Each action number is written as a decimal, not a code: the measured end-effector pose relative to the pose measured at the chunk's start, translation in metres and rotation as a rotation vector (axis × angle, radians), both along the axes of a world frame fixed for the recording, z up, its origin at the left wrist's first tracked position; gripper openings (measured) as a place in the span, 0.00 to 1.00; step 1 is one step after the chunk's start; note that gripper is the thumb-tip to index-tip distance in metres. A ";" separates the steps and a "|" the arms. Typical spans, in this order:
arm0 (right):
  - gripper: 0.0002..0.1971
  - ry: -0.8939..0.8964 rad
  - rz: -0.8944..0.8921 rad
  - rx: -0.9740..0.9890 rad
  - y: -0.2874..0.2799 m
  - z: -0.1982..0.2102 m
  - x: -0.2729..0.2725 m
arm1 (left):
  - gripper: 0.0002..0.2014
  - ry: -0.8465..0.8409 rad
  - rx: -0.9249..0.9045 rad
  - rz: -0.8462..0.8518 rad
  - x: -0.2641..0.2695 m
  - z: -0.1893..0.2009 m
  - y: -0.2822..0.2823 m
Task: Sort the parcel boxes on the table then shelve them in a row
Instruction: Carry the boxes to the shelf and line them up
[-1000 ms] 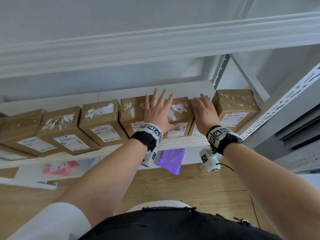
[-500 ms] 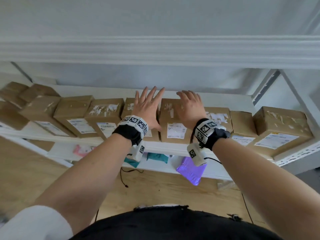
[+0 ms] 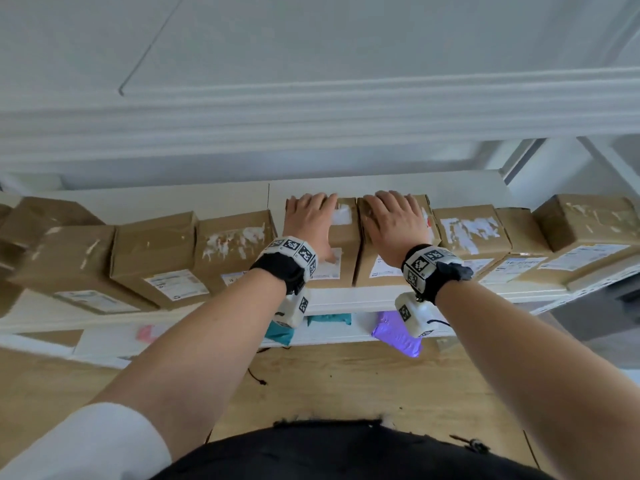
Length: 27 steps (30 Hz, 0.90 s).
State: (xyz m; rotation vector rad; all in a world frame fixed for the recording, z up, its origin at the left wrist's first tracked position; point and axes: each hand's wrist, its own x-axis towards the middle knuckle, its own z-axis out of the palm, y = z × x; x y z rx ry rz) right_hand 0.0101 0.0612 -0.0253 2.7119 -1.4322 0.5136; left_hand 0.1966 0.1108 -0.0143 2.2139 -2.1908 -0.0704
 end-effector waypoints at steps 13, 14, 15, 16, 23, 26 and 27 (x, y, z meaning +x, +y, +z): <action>0.23 -0.018 -0.002 -0.007 0.006 0.001 -0.001 | 0.62 0.026 -0.012 0.032 -0.007 -0.004 0.009; 0.23 -0.015 0.000 -0.005 0.007 0.001 -0.002 | 0.62 0.028 -0.010 0.030 -0.007 -0.004 0.010; 0.23 -0.012 0.002 0.000 0.007 0.001 -0.002 | 0.62 0.029 -0.009 0.026 -0.007 -0.002 0.010; 0.23 -0.009 0.006 0.003 0.007 0.002 -0.003 | 0.62 0.030 -0.005 0.021 -0.007 -0.001 0.010; 0.26 0.035 0.007 0.028 0.007 0.004 -0.006 | 0.62 0.036 -0.002 0.022 -0.010 0.005 0.013; 0.25 0.065 -0.025 0.110 0.009 0.009 -0.004 | 0.70 0.029 0.018 0.026 -0.011 0.004 0.018; 0.24 0.055 -0.048 0.141 0.009 0.012 -0.003 | 0.75 0.015 0.025 0.033 -0.011 0.005 0.020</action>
